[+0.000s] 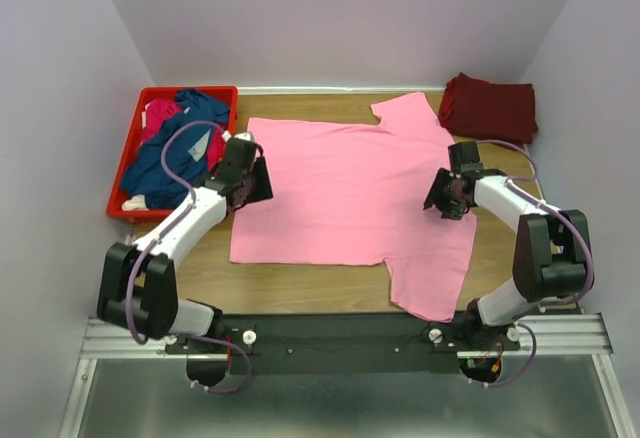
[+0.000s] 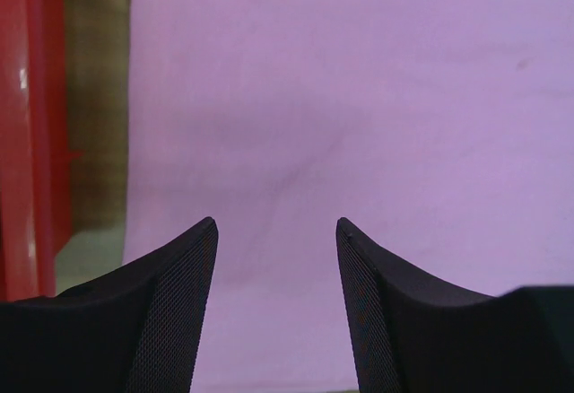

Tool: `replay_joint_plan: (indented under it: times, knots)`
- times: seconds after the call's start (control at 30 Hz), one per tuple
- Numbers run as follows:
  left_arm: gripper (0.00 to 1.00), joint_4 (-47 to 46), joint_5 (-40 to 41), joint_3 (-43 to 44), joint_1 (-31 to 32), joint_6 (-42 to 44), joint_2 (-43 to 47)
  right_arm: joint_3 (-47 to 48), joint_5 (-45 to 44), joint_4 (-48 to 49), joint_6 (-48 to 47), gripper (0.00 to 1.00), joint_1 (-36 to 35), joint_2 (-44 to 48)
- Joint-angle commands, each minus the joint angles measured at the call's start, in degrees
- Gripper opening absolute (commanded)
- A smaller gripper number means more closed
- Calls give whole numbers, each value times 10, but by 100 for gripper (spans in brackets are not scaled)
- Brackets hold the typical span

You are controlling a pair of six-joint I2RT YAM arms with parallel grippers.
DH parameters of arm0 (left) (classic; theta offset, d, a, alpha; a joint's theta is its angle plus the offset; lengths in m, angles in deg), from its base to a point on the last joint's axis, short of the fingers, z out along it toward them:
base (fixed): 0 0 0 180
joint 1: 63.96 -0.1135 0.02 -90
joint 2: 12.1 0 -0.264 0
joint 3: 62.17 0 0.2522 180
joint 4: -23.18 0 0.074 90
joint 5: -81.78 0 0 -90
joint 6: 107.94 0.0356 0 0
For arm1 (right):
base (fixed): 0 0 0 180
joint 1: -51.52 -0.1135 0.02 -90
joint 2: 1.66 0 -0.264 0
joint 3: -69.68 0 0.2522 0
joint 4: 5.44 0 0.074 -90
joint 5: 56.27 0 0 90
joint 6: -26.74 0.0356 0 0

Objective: Fold and stack the t-shirts
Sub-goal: Flatten the tshirt out, then fold the tshirt

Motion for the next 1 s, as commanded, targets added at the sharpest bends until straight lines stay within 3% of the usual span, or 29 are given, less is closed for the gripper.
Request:
replay_joint_plan:
  times: [0.0, 0.37, 0.47, 0.63, 0.77, 0.97]
  knots:
    - [63, 45, 36, -58, -1, -26, 81, 6, -75, -6, -1, 61, -5, -33]
    - [64, 87, 38, -119, -3, -49, 103, 66, -159, 25, 7, 61, -4, -132]
    - [64, 94, 31, -130, -5, -53, 99, 93, -133, 27, -3, 61, -4, -141]
    - [63, 132, 25, -145, -5, -86, 119, 100, -83, 27, -8, 61, -5, -80]
    - [61, 193, 25, -131, -5, -100, 127, 48, -56, 24, -28, 61, -5, -8]
    - [55, 210, 27, -128, -4, -130, 89, -32, 14, 25, -15, 61, -5, 105]
